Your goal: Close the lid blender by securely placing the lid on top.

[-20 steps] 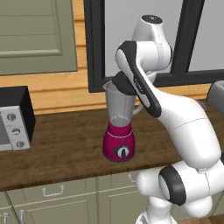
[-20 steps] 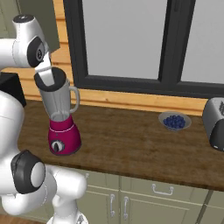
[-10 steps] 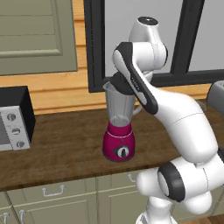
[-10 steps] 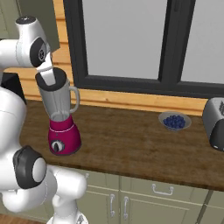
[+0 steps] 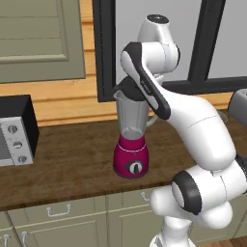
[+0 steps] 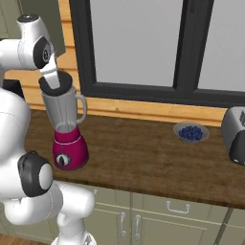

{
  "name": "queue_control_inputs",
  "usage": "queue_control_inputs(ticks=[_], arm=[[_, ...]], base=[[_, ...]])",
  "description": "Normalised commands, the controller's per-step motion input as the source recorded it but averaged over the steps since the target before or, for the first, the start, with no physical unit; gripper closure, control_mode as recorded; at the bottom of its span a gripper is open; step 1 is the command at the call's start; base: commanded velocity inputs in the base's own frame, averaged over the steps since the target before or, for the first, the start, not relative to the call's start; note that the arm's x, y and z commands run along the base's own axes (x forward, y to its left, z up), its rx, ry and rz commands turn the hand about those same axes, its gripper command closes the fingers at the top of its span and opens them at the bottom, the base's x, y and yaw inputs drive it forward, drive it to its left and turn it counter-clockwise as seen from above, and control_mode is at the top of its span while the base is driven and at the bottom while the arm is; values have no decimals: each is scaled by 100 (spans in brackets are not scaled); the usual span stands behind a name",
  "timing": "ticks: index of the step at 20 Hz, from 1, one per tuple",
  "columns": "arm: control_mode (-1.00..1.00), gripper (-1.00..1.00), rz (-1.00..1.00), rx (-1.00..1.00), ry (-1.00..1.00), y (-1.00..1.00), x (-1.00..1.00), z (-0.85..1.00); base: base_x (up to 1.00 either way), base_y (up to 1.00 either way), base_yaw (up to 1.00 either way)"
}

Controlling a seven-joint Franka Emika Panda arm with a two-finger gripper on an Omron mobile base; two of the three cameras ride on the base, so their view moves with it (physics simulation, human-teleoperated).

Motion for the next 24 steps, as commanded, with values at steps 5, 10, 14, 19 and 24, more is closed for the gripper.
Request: queue_control_inputs(ticks=[5,10,14,19,24], arm=[[-100,100,0,0,-2,26,5,2],[-100,100,0,0,-4,10,-1,-21],[-100,100,-2,0,-3,-9,-6,-5],[-100,100,-10,1,0,-36,-3,1],[-100,100,-11,3,3,-21,0,6]], base=[[0,0,0],[0,0,0],[0,0,0],[0,0,0],[0,0,0]])
